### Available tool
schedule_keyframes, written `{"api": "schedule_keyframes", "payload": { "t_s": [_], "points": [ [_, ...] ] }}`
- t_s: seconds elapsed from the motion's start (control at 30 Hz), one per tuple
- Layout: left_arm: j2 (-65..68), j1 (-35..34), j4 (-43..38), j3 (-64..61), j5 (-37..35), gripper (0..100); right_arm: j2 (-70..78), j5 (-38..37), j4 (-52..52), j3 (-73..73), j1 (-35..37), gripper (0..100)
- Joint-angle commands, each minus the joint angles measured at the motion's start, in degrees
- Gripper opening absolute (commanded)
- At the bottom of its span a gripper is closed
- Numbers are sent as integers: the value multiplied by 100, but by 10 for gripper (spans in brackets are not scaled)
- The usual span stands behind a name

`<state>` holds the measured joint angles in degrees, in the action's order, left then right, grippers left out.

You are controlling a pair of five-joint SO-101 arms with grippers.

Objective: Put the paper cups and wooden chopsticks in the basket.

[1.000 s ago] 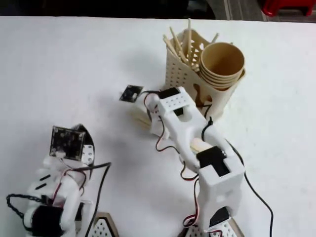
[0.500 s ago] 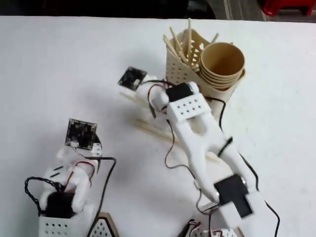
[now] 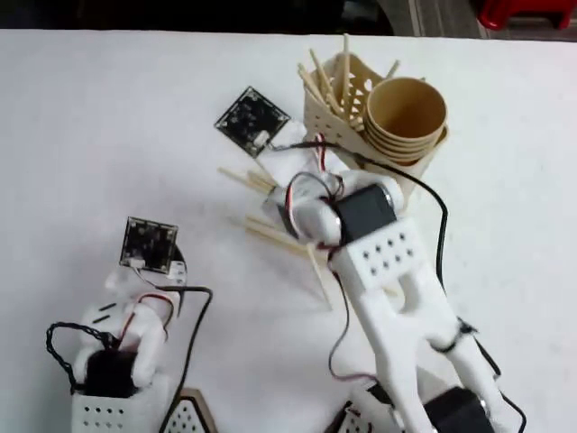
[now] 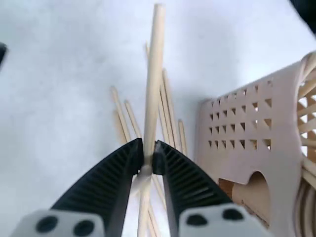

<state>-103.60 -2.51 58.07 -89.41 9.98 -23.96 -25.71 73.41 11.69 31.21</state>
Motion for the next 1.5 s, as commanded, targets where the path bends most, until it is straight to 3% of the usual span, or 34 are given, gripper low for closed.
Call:
{"api": "schedule_keyframes", "payload": {
  "t_s": [0.0, 0.3, 0.63, 0.87, 1.13, 1.3, 1.47],
  "points": [
    [-66, -277, -132, 35, 44, 25, -470, 378, -251, -492, 154, 18],
    [-66, -400, -132, 44, 44, 26, -470, 492, -1798, -1389, 40, 18],
    [-66, -400, -132, 35, 44, 26, 101, 1011, -4365, -1380, -1314, 18],
    [-66, -400, -132, 35, 44, 26, 1218, 1011, -5499, -1380, -1692, 18],
    [-66, -400, -132, 35, 44, 26, 1965, 1011, -5429, -1389, -1833, 33],
    [-66, -400, -132, 26, 44, 27, 1578, 1011, -4725, -1424, -1666, 181],
    [-66, -400, -132, 26, 44, 27, 822, 949, -3635, -1424, -1253, 155]
  ]
}}
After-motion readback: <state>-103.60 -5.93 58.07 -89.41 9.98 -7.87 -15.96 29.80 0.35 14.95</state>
